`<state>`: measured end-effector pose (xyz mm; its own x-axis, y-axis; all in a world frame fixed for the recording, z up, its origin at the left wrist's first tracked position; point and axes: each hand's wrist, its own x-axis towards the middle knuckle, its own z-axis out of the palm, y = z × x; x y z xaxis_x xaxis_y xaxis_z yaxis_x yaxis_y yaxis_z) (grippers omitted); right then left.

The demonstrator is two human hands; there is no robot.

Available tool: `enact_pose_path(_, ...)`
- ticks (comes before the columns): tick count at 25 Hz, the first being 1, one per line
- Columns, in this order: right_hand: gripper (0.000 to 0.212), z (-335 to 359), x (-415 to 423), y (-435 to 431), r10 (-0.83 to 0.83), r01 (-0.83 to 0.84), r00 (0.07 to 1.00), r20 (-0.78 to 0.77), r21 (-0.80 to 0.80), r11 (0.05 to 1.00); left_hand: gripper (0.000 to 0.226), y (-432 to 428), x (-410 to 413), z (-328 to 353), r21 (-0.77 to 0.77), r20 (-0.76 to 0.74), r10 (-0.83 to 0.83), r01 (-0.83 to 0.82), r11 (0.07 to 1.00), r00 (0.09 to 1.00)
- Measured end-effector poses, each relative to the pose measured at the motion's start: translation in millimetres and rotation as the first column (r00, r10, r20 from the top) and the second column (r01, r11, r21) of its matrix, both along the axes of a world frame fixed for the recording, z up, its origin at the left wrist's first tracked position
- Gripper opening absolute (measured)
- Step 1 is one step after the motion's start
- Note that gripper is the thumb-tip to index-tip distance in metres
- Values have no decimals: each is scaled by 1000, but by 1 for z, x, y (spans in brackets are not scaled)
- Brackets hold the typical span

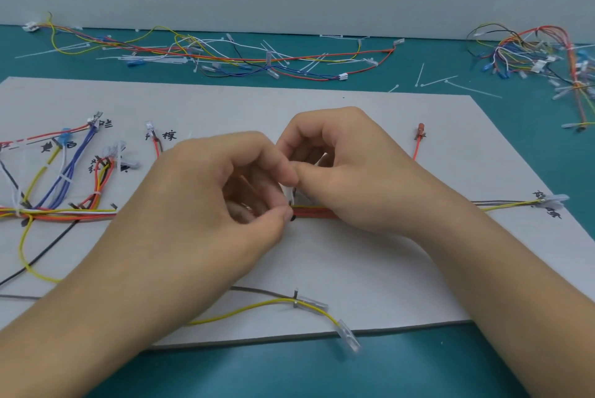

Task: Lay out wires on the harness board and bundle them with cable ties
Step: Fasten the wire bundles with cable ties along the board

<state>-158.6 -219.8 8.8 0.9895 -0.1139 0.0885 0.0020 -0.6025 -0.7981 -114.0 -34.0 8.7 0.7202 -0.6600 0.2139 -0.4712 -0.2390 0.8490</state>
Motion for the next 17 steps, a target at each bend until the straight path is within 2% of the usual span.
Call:
enact_pose_path(5, 13, 2, 0, -1, 13, -9, 999, -51, 59, 998, 20, -6, 1, 0, -215, -245, -28, -26, 976, 969)
enact_pose_path(11, 3, 9, -4, -8, 54, -45, 994, -94, 103, 994, 27, -11, 5, -4, -210, -344, -23, -53, 976, 939)
enact_pose_path(17, 5, 16, -7, -12, 99, -91, 990, -100, 81, 993, 28, -11, 7, -5, -206, -376, -14, -69, 976, 926)
